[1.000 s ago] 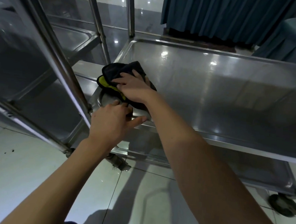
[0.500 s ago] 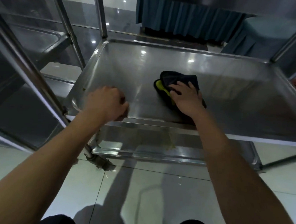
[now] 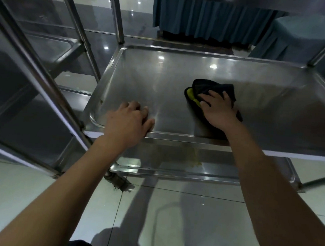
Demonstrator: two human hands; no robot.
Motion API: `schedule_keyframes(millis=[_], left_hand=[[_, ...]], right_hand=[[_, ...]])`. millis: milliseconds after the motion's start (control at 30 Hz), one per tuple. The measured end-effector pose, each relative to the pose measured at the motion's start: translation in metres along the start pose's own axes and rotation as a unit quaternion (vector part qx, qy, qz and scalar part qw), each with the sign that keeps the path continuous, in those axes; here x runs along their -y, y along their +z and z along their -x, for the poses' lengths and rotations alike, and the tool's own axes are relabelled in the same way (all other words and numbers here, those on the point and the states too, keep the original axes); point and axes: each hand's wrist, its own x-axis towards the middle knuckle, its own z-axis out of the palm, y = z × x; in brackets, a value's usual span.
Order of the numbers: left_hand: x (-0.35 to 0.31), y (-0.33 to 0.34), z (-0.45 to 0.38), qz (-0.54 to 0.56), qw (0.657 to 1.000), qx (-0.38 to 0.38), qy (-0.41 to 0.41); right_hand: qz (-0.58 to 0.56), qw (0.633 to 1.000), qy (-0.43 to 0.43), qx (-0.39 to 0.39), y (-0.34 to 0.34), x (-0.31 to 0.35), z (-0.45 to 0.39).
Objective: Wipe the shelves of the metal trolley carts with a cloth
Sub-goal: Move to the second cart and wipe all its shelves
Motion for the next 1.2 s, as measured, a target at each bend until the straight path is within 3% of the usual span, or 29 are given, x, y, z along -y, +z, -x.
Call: schedule_keyframes(millis=[267, 433, 567, 800, 1067, 1200], left_hand=[[-0.006, 0.005, 0.002, -0.015, 1.0, 0.002, 0.0], [-0.008, 0.007, 0.0, -0.036, 0.999, 0.029, -0.007], [-0.007, 0.007, -0.001, -0.036, 0.998, 0.042, -0.011], [-0.014, -0.002, 0.001, -0.049, 0.997, 0.052, -0.01], [-0.01, -0.004, 0.001, -0.027, 0.998, 0.06, -0.003], [-0.011, -0.002, 0.001, -0.054, 0.996, 0.066, 0.012]], right_hand=[[-0.029, 0.984, -0.16, 0.07, 0.032, 0.148, -0.041], [-0.02, 0.97, -0.208, 0.125, 0.033, 0.195, -0.06], [-0.021, 0.967, -0.222, 0.122, 0.036, 0.204, -0.062], [-0.062, 0.975, -0.201, 0.073, 0.035, 0.16, -0.05], [-0.027, 0.999, -0.028, 0.009, 0.0, 0.002, -0.009], [-0.021, 0.999, 0.016, -0.028, -0.005, -0.036, 0.037]])
